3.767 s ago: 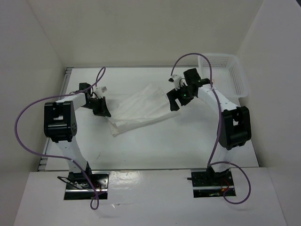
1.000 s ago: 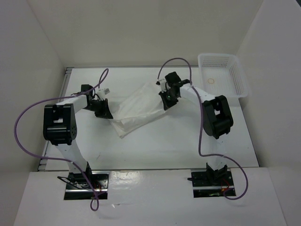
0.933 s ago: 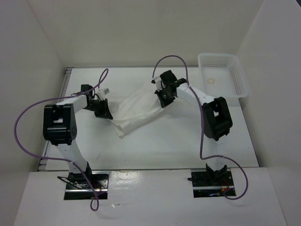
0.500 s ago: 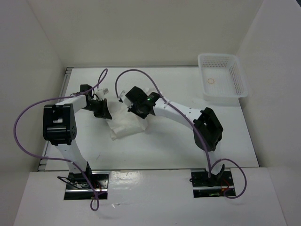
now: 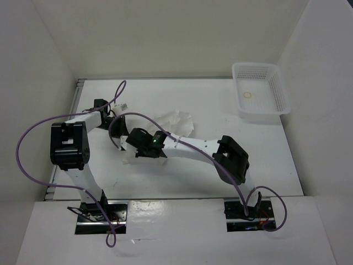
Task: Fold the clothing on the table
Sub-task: Fold the skirt
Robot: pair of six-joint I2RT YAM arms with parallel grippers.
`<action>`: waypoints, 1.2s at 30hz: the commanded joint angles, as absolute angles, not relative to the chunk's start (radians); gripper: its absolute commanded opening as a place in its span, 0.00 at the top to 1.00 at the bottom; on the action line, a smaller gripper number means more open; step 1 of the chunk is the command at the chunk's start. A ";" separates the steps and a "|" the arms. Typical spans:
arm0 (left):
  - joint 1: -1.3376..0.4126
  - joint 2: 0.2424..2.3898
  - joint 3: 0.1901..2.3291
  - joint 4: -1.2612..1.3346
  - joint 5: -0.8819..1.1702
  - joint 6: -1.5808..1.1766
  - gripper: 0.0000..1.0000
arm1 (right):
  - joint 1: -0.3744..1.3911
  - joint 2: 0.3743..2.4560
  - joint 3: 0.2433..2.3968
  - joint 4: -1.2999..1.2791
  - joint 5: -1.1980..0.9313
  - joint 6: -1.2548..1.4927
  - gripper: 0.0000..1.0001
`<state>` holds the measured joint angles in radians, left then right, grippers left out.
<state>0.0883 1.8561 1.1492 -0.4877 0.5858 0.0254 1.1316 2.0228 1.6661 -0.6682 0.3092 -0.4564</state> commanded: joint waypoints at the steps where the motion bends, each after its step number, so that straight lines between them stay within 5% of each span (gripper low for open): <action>1: 0.092 1.842 1.149 -0.477 0.632 0.040 0.99 | 1.172 2.058 1.729 -0.581 0.334 -0.531 1.00; 29: 0.092 1.861 1.140 -0.486 0.669 0.040 0.99 | 1.308 2.249 2.010 -0.603 0.155 -0.526 1.00; 32: 0.092 1.861 1.140 -0.486 0.669 0.040 0.99 | 1.308 2.249 1.988 -0.583 0.155 -0.505 0.88; 34: 0.092 1.861 1.140 -0.486 0.669 0.040 0.99 | 1.308 2.249 1.988 -0.583 0.166 -0.494 0.41; 36: 0.092 1.870 1.140 -0.486 0.669 0.049 0.99 | 1.308 2.249 1.988 -0.583 0.198 -0.483 0.18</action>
<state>0.0898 1.8572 1.1492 -0.4946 0.6273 0.0265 1.3075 2.2429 1.9785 -0.6136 0.1795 -0.5110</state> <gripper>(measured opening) 0.017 0.766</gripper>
